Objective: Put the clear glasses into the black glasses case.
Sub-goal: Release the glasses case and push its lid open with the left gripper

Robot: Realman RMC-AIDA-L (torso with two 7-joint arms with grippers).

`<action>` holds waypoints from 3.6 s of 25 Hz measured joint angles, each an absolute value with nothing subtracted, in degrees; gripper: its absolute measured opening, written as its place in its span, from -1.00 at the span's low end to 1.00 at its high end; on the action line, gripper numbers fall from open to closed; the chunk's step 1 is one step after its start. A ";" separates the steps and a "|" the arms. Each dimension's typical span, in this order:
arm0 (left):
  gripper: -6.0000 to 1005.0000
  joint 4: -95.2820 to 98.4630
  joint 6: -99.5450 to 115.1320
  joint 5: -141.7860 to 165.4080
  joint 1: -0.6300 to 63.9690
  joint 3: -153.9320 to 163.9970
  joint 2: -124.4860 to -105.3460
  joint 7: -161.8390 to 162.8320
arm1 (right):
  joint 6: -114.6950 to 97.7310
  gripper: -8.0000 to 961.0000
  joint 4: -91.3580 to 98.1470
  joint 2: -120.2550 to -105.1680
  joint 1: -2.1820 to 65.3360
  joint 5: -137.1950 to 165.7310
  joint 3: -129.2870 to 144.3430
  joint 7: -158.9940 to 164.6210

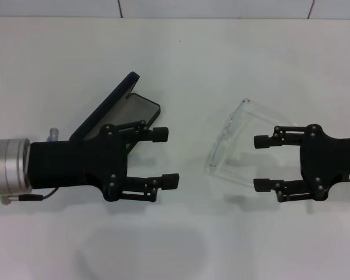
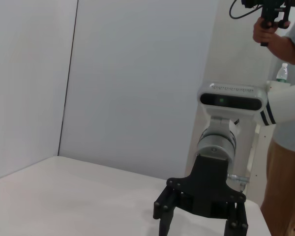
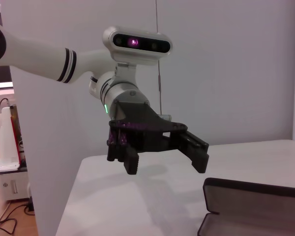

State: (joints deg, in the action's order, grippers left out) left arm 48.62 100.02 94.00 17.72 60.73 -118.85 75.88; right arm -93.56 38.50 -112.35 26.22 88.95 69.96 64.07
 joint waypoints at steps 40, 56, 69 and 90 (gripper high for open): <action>0.55 82.82 87.33 151.94 35.19 70.98 -119.55 155.10 | -90.40 0.53 37.17 -115.29 25.17 88.85 69.87 63.48; 0.41 73.21 83.91 154.92 39.02 73.45 -119.56 156.88 | -88.20 0.53 37.08 -115.43 26.08 88.80 70.39 63.40; 0.29 72.70 83.26 157.90 39.95 76.33 -119.58 156.80 | -86.92 0.53 37.09 -115.49 26.21 88.86 70.17 63.37; -0.54 76.70 82.02 157.76 39.81 78.74 -119.62 155.13 | -86.04 0.53 37.09 -115.40 26.19 88.75 69.96 63.36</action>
State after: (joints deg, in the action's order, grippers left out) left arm 76.70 82.02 157.76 39.81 78.74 -119.62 155.13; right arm -86.04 37.09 -115.40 26.19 88.75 69.96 63.36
